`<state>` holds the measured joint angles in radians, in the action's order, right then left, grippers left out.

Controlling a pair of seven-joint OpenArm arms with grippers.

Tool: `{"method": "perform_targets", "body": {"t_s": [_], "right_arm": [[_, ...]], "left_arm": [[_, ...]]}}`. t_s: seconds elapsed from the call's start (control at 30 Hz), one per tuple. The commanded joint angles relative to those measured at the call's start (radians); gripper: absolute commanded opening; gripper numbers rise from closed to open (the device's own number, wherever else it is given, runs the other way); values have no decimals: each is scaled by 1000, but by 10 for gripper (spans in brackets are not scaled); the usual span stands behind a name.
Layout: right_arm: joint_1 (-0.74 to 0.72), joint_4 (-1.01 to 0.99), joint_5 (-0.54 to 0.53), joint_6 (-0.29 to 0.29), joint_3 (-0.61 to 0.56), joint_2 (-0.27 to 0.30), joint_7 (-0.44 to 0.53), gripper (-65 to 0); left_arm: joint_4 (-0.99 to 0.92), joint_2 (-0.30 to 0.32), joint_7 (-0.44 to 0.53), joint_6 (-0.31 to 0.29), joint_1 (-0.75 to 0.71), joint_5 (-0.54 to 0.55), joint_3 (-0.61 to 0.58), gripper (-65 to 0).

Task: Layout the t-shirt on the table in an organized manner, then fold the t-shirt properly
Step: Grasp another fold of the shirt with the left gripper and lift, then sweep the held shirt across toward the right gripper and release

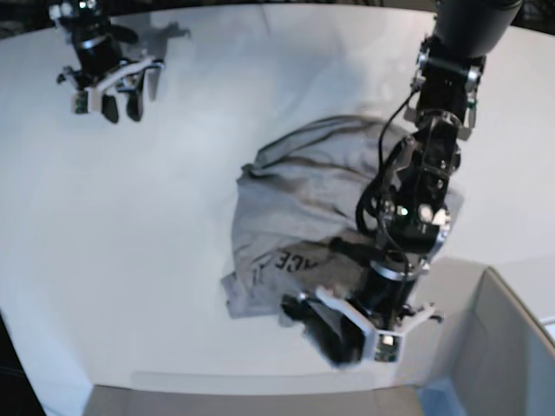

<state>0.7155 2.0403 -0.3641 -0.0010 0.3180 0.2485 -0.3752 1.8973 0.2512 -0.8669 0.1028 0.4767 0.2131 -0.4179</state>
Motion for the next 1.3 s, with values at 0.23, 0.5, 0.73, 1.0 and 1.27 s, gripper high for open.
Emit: {"method": "perform_targets", "body": {"t_s": [0.23, 0.5, 0.73, 1.0, 1.27], "right_arm": [[-149, 18, -9, -6, 25, 4, 22, -402], [-165, 16, -5, -7, 214, -122, 22, -402], [-119, 13, -13, -6, 352, -186, 22, -402], [-107, -10, -63, 2, 323, -151, 22, -402], [-79, -5, -60, 6, 217, -53, -40, -402]], "left_arm": [[117, -74, -7, -4, -178, -4, -180, -650], [1, -395, -7, -5, -198, -10, -379, -650], [-292, -405, 177, 5, -26, -2, -589, -649], [-310, -404, 171, 5, -16, -10, -654, -402], [-170, -375, -143, 8, -36, -11, -628, -399]]}}
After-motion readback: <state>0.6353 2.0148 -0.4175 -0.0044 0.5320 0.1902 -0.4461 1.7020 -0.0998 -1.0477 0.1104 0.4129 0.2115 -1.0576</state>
